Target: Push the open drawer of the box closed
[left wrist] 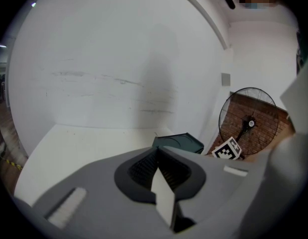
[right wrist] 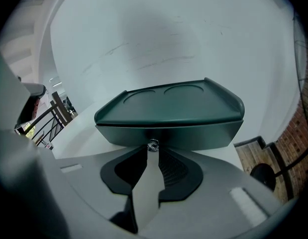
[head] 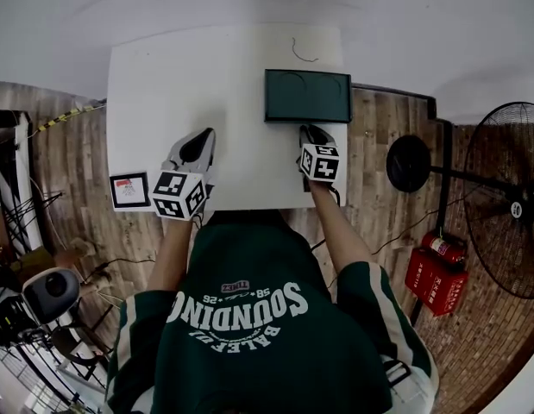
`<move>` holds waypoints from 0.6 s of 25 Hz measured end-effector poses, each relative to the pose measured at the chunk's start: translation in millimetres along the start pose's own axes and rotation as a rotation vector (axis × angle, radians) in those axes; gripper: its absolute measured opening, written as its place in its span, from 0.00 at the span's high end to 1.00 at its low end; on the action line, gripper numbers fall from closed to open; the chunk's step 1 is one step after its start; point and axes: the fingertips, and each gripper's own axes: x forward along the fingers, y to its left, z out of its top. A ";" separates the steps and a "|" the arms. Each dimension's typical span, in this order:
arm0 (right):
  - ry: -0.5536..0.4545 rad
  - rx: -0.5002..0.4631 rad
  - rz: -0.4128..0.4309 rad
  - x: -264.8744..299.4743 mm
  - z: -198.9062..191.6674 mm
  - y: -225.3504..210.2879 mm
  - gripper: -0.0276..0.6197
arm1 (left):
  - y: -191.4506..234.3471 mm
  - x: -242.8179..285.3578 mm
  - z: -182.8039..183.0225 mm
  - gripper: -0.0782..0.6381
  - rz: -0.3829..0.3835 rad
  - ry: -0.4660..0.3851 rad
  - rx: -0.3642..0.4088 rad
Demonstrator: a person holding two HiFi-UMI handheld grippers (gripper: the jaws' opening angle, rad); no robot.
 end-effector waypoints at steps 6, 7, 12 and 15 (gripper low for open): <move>0.004 0.003 0.012 4.8 3.1 -0.1 0.85 | -0.3 1.3 0.2 0.82 0.002 -0.001 -0.002; 0.001 0.001 0.010 5.1 3.6 -0.3 0.85 | -0.8 1.8 0.5 0.82 0.001 -0.001 -0.002; 0.009 0.004 0.025 5.0 -1.4 4.8 0.85 | -2.3 2.5 1.4 0.82 -0.002 -0.005 -0.001; 0.020 0.013 0.029 -0.4 -8.1 6.4 0.85 | -5.1 1.6 3.5 0.82 -0.007 -0.013 0.003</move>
